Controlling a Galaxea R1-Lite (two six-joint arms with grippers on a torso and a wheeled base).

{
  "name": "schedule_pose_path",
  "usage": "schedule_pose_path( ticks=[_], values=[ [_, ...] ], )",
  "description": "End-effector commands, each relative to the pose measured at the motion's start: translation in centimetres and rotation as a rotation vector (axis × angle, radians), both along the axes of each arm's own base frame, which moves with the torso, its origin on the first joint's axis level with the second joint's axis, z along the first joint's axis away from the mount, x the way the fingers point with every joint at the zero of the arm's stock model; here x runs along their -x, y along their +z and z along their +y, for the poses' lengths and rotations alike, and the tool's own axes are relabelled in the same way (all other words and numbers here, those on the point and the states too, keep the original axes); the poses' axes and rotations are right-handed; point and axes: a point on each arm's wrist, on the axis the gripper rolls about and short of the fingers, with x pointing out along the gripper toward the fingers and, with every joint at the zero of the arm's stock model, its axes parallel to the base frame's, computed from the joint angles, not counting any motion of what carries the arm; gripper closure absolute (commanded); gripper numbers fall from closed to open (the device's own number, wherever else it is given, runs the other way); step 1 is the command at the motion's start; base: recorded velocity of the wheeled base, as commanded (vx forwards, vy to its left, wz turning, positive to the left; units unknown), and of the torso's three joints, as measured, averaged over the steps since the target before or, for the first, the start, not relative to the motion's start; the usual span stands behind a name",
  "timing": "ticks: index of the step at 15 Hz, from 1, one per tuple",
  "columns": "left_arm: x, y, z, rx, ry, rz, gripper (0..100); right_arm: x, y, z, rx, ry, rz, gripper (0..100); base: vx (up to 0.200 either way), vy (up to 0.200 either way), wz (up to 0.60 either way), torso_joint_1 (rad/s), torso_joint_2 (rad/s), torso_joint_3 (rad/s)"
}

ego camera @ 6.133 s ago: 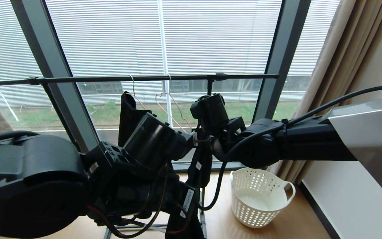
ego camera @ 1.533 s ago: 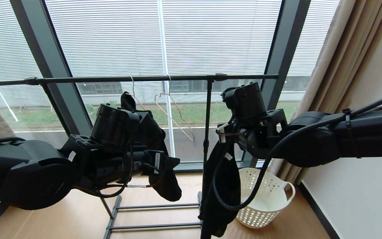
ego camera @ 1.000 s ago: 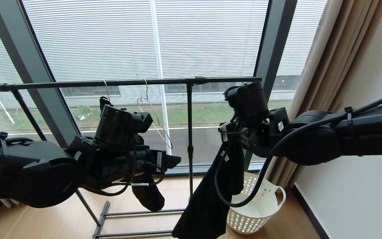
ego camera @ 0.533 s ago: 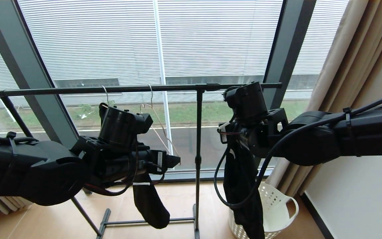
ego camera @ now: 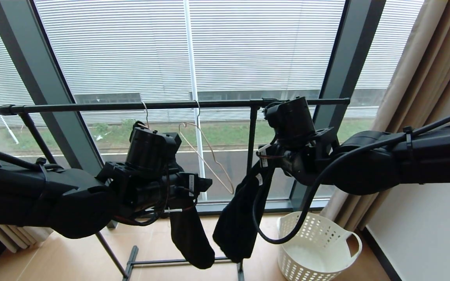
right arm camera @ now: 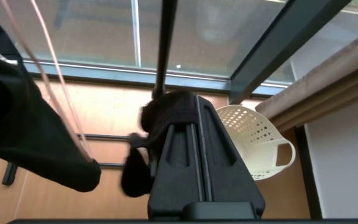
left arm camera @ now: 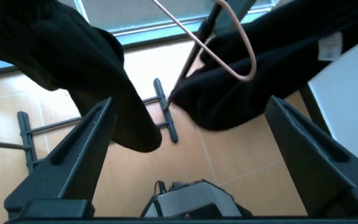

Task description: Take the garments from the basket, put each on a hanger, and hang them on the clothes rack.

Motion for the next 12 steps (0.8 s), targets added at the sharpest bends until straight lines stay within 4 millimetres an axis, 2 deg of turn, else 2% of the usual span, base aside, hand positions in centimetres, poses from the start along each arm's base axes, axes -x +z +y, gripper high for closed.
schedule_pose_path(
  ticks=[1, 3, 7, 10, 12],
  values=[
    [-0.03, -0.41, -0.11, -0.005, -0.001, 0.004, 0, -0.02, -0.07, 0.08, 0.001, 0.002, 0.001, 100, 0.000, 0.000, 0.00, 0.000, 0.00, 0.000],
    [-0.01, -0.47, -0.07, -0.014, 0.002, 0.001, 0, -0.02, -0.07, 0.08, 0.000, 0.001, 0.001, 100, 0.000, 0.000, 0.00, 0.000, 0.00, 0.000],
    [-0.14, -0.35, -0.09, -0.012, 0.005, -0.005, 0, -0.02, -0.07, 0.08, 0.000, 0.001, 0.001, 100, 0.000, -0.200, 0.00, 0.001, 0.00, 0.000],
    [-0.34, -0.38, -0.04, -0.008, 0.011, -0.005, 0, -0.02, -0.07, 0.08, 0.001, 0.002, 0.001, 100, 0.200, 0.000, 0.00, 0.002, 0.00, 0.004],
    [-0.46, -0.35, -0.09, -0.003, 0.018, -0.020, 0, -0.04, -0.13, 0.10, 0.001, 0.001, 0.002, 100, 0.000, 0.000, 0.00, 0.000, 0.00, 0.000]
  ],
)
